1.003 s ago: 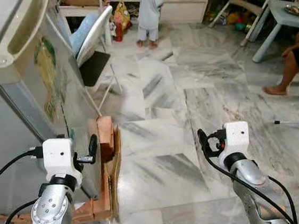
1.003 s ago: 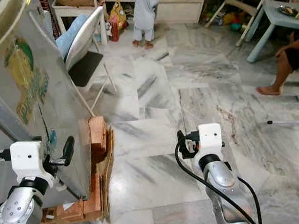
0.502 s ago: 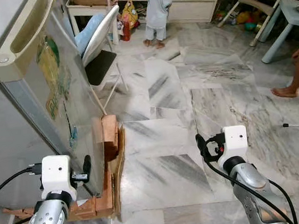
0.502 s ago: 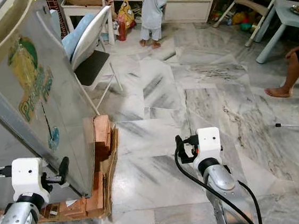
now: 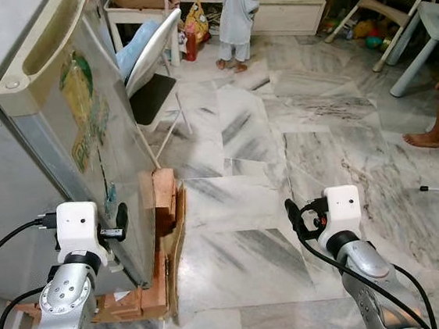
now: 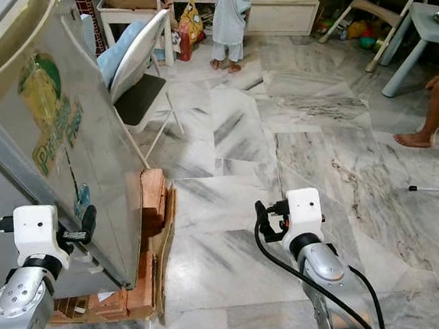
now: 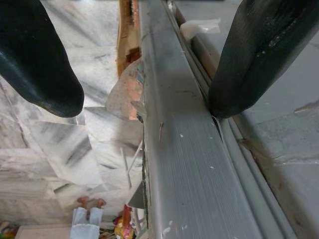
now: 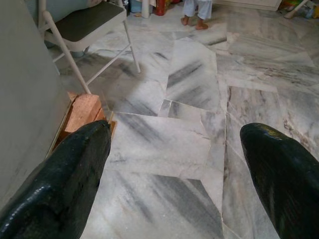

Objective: Restocking fridge

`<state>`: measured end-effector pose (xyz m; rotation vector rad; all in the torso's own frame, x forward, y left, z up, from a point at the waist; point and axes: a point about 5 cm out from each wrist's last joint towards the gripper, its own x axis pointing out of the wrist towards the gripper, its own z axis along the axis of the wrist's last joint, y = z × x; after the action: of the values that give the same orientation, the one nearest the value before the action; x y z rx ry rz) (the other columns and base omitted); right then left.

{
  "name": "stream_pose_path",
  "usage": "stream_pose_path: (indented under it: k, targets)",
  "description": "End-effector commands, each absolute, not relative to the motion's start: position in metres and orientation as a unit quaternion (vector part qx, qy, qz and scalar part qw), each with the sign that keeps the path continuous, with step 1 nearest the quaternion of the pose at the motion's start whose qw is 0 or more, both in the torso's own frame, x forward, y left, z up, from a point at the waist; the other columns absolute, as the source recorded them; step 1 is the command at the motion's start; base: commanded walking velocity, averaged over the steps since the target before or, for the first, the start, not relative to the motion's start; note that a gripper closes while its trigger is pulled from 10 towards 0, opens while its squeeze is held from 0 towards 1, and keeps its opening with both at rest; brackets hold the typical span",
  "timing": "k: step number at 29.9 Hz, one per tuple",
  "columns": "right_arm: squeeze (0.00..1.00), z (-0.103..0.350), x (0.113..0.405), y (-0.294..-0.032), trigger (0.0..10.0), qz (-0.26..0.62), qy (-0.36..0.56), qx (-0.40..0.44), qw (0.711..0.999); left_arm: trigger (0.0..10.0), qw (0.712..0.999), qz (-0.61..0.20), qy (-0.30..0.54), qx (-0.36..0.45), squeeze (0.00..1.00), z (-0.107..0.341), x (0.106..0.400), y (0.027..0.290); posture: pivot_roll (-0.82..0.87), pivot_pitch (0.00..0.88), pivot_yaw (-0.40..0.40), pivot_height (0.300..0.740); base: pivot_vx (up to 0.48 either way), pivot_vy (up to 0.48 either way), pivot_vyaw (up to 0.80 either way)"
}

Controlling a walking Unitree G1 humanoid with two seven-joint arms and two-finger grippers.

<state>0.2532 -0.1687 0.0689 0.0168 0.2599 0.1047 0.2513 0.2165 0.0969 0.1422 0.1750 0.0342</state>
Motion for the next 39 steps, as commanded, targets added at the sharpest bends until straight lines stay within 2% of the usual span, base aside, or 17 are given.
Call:
stream_pose_path:
  k: [1,6,9,13,15,18,22,26,27,29,31,36,39]
  targets:
    - [0.0,0.069,0.25,-0.175,10.0,0.046,0.135,0.004,0.99,10.0,0.993,0.032,0.075,0.083,0.0,0.103,0.255,0.224,0.05,0.085,-0.085,0.74,0.0,0.0,0.0]
    - [0.0,0.066,0.248,-0.175,10.0,0.054,0.15,0.004,0.987,10.0,0.996,0.014,0.055,0.072,0.0,0.114,0.264,0.214,0.05,0.086,-0.09,0.74,0.0,0.0,0.0]
    - [0.0,0.06,0.245,-0.193,10.0,0.011,0.168,-0.062,0.984,10.0,0.996,-0.013,0.027,0.081,0.0,0.13,0.273,0.202,0.05,0.083,-0.092,0.74,0.0,0.0,0.0]
    - [0.0,0.045,0.237,-0.213,10.0,-0.032,0.226,-0.08,0.97,10.0,0.997,-0.052,-0.007,0.065,0.0,0.152,0.286,0.18,0.05,0.079,-0.093,0.74,0.0,0.0,0.0]
    - [0.0,0.036,0.229,-0.217,10.0,-0.035,0.252,-0.08,0.964,10.0,0.993,-0.089,-0.023,0.069,0.0,0.162,0.29,0.161,0.04,0.078,-0.092,0.74,0.0,0.0,0.0]
    - [0.0,0.03,0.221,-0.22,10.0,-0.036,0.269,-0.085,0.959,10.0,0.974,-0.209,-0.049,0.065,0.0,0.176,0.285,0.112,0.04,0.074,-0.092,0.74,0.0,0.0,0.0]
    - [0.0,0.03,0.219,-0.217,10.0,-0.033,0.271,-0.089,0.958,10.0,0.939,-0.339,-0.053,0.006,0.0,0.186,0.264,0.059,0.04,0.072,-0.088,0.74,0.0,0.0,0.0]
    - [0.0,0.03,0.218,-0.216,10.0,-0.031,0.272,-0.089,0.958,10.0,0.939,-0.342,-0.033,-0.002,0.0,0.18,0.263,0.067,0.03,0.077,-0.082,0.74,0.0,0.0,0.0]
    - [0.0,0.029,0.218,-0.216,10.0,-0.03,0.273,-0.087,0.958,10.0,0.949,-0.315,-0.028,-0.008,0.0,0.179,0.267,0.08,0.04,0.081,-0.084,0.74,0.0,0.0,0.0]
    - [0.0,0.029,0.218,-0.216,10.0,-0.029,0.274,-0.086,0.958,10.0,0.954,-0.297,-0.026,-0.009,0.0,0.178,0.269,0.088,0.04,0.083,-0.086,0.74,0.0,0.0,0.0]
    - [0.0,0.029,0.219,-0.215,10.0,-0.022,0.271,-0.087,0.959,10.0,0.966,-0.256,-0.021,0.019,0.0,0.174,0.274,0.107,0.05,0.082,-0.088,0.74,0.0,0.0,0.0]
    - [0.0,0.032,0.222,-0.213,10.0,-0.02,0.259,-0.087,0.962,10.0,0.974,-0.226,-0.015,0.025,0.0,0.17,0.275,0.122,0.05,0.083,-0.087,0.74,0.0,0.0,0.0]
    - [0.0,0.042,0.229,-0.209,10.0,-0.019,0.218,-0.08,0.972,10.0,0.98,-0.2,0.0,0.019,0.0,0.16,0.27,0.135,0.05,0.082,-0.085,0.74,0.0,-0.24,0.0]
